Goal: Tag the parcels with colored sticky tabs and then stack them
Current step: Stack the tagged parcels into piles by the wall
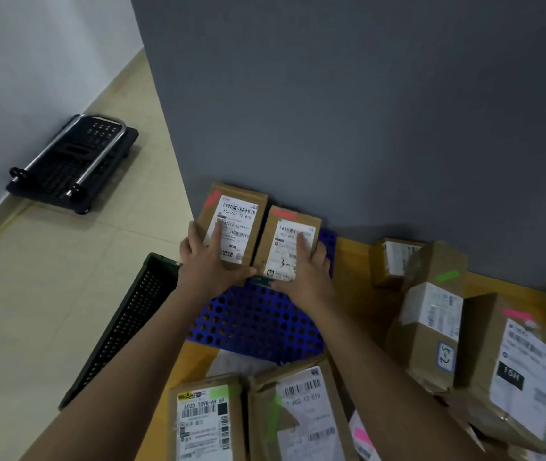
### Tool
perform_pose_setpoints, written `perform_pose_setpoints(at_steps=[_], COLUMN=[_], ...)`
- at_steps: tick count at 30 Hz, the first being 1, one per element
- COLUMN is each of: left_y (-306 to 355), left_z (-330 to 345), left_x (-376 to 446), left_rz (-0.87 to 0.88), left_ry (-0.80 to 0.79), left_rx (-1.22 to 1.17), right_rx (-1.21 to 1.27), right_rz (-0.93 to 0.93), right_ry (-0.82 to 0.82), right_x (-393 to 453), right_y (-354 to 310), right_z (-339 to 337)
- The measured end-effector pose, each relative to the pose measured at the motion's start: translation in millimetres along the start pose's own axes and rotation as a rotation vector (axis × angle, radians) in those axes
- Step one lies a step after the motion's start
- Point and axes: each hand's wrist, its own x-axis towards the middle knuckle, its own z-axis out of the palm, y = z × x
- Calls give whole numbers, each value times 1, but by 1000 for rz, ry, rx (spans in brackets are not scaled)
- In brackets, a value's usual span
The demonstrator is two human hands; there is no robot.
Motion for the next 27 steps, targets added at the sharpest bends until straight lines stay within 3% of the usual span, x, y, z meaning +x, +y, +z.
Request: perform_pose_setpoints(at_steps=[3,8,12,15,17,19,21,23,25,27], left_y=[0,6,38,71,95,120,142,159,170,174], left_z=[1,3,11,22,30,41,51,59,63,62], left_x=[6,-4,-48,-68,-76,-83,-89,-94,-97,-97], left_rz=[41,107,273,383,456,519,555,580,578,548], left_ry=[110,99,76,-11,-53,-99,-151,-192,-217,-217], left_rx=[-14,192,227,167,151,168,197,227,247,247], right_rx=[67,283,76,-167,-126,44,195,233,181,62], right_rz=[0,-35,-157,141,532,843,920,891,870,813], right_ry=[104,59,394,687,621,408,257,212,266,452], right_x=[6,-17,-82,-130,-150,-162,-165,-164,-167,-175], right_y=[-8,2,39,103,142,169,182,189,188,177], right_z=[1,-15,-59,-85,-100,-111,-120,-126,-136,-149])
